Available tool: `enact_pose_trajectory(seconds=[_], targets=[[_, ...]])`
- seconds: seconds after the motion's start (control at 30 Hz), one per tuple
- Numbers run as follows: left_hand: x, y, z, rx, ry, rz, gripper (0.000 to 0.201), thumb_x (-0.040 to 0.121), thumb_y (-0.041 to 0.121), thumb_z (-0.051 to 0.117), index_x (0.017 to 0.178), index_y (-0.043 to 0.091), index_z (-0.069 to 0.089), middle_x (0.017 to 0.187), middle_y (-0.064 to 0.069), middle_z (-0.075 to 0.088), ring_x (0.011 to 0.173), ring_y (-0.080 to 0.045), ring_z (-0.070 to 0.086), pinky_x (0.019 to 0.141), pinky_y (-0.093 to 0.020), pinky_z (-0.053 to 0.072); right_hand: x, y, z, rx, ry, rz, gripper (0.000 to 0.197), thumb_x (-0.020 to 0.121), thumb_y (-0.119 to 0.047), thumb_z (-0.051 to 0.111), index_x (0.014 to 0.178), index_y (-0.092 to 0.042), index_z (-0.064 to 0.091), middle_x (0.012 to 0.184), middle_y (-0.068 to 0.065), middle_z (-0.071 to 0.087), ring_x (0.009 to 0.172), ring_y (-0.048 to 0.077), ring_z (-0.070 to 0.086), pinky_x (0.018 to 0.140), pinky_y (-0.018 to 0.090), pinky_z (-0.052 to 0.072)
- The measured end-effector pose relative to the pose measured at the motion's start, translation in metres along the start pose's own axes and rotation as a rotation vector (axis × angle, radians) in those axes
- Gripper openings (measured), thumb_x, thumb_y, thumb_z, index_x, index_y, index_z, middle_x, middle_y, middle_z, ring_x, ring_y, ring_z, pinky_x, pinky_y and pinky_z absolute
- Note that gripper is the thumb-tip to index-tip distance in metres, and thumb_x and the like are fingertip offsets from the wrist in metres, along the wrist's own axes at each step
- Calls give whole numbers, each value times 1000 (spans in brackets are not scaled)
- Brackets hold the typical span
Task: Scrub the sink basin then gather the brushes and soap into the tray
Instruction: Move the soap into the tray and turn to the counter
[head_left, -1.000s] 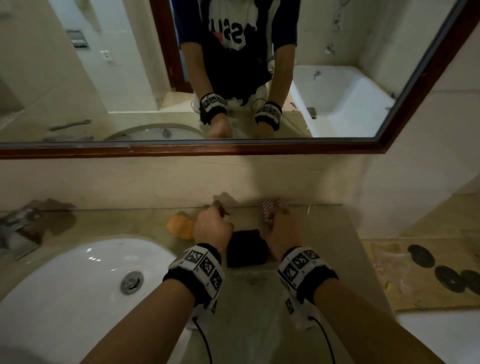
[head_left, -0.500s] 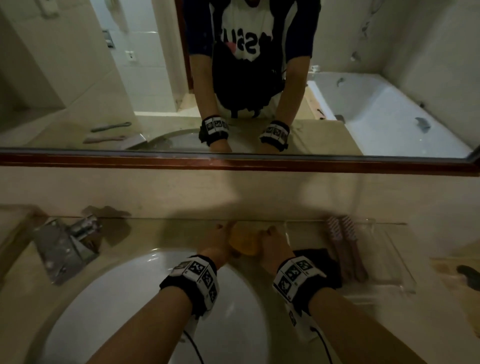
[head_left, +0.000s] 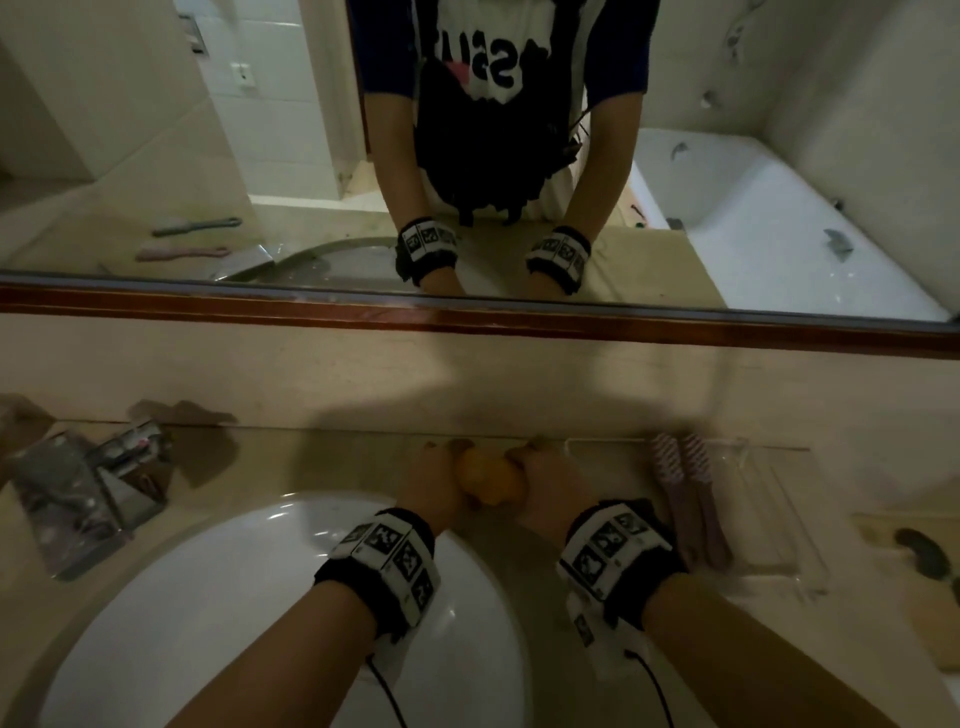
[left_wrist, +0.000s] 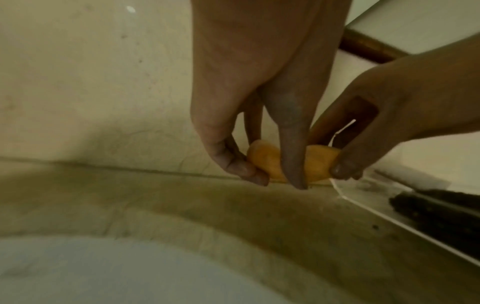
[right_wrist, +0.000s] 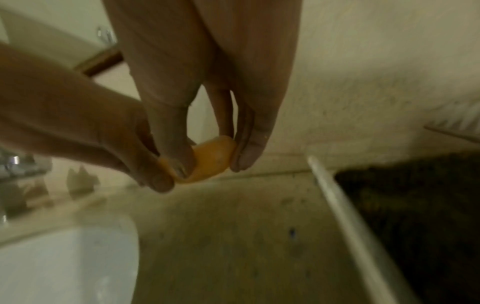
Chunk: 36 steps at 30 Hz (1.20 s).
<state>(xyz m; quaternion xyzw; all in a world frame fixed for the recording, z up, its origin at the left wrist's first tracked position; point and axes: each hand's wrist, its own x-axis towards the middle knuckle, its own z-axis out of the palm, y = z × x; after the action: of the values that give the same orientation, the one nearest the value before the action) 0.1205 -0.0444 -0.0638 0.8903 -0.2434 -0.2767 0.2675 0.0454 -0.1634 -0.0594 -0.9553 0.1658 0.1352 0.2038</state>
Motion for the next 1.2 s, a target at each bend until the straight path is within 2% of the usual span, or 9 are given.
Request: enact_pose_trajectory(seconds=[0.1, 0.23, 0.4, 0.47, 0.63, 0.8, 0.97, 1.1, 1.2], targets=[[2, 24, 2, -58, -5, 76, 68, 76, 6, 75, 136, 7, 45, 135, -19, 53, 122, -33, 52, 105, -40, 44, -20, 16, -37, 50, 26, -14, 42, 89, -28, 59, 126, -8, 54, 126, 11, 57, 117, 25, 48, 97, 26, 35], [7, 64, 22, -23, -29, 184, 67, 79, 11, 73, 139, 13, 43, 128, -19, 53, 117, -34, 53, 101, -40, 46, -45, 57, -71, 25, 27, 30, 55, 81, -19, 69, 131, -10, 50, 126, 10, 53, 118, 25, 49, 98, 27, 37], [15, 81, 66, 44, -13, 178, 40, 91, 16, 59, 130, 10, 53, 126, -13, 59, 111, -27, 58, 98, -36, 47, -40, 107, -46, -24, 91, 62, 41, 85, -14, 60, 126, -13, 57, 131, 12, 51, 123, 33, 50, 105, 39, 41], [17, 82, 76, 80, 10, 180, 36, 95, 15, 51, 130, 11, 53, 128, -12, 59, 113, -25, 58, 100, -33, 46, -36, 117, -37, -70, 129, 34, 35, 88, -16, 57, 122, -14, 60, 132, 13, 52, 122, 33, 52, 105, 38, 42], [25, 91, 82, 269, 9, 215, 36, 91, 15, 53, 127, 9, 53, 125, -16, 54, 109, -34, 58, 94, -42, 50, -31, 123, -34, -131, 61, 68, 38, 93, -13, 48, 131, -10, 51, 140, 12, 43, 123, 29, 50, 101, 31, 42], [25, 90, 83, 370, 19, 195, 24, 91, 10, 52, 113, 4, 57, 126, -15, 41, 93, -34, 61, 79, -37, 52, -23, 122, -34, -138, 23, 91, 30, 94, -11, 45, 122, -9, 55, 132, 14, 50, 119, 29, 52, 98, 32, 40], [24, 90, 83, 236, 40, 127, 25, 89, 11, 56, 113, 5, 50, 121, -15, 48, 89, -33, 63, 76, -37, 54, -26, 116, -35, -148, -66, 172, 38, 95, -6, 42, 133, -6, 49, 140, 14, 48, 131, 28, 44, 114, 34, 27], [11, 92, 66, 308, 16, 108, 46, 89, 18, 60, 132, 11, 46, 133, -14, 37, 102, -33, 61, 89, -37, 53, -43, 106, -52, -132, -20, 193, 35, 93, -1, 45, 127, 1, 52, 130, 23, 53, 121, 34, 52, 101, 39, 41], [-7, 87, 49, 329, 47, 92, 49, 89, 29, 59, 134, 16, 45, 133, -11, 42, 110, -30, 58, 93, -39, 51, -58, 96, -66, -171, 57, 207, 33, 93, -6, 48, 125, -1, 54, 129, 20, 55, 119, 34, 53, 99, 40, 44]])
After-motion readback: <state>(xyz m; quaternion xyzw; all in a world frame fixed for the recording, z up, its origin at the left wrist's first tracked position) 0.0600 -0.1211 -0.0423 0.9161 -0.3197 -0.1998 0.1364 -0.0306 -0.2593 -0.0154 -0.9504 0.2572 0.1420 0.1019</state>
